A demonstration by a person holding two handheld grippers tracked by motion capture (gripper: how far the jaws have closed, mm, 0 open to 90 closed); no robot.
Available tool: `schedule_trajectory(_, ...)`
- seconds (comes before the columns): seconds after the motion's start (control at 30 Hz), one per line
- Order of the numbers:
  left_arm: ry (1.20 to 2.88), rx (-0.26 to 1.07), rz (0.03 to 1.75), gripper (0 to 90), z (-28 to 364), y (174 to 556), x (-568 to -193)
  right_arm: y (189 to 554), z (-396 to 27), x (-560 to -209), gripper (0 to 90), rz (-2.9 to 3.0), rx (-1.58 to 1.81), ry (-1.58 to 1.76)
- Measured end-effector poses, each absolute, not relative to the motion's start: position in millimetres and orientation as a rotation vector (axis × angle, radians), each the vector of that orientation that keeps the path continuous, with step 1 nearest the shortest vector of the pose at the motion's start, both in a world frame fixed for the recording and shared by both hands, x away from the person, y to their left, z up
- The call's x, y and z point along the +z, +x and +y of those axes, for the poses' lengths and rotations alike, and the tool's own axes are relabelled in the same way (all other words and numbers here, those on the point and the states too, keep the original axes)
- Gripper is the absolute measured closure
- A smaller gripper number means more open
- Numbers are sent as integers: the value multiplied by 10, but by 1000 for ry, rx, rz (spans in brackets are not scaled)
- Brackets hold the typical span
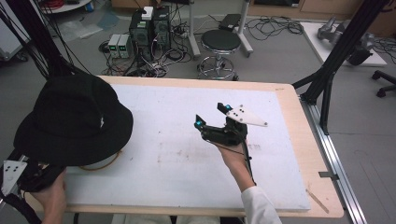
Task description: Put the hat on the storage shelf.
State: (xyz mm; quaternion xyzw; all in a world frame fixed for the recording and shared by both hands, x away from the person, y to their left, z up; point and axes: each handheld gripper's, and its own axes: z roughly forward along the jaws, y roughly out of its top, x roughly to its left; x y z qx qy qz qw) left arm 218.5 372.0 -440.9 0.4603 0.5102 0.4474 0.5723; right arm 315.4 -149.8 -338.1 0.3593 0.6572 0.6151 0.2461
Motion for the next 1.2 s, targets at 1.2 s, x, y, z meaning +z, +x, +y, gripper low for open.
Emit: schedule_trajectory(1.2,1060,1044,1207,278,3713,2198,-4409,2818,-2399,-3870,111,1644,1458,1217)
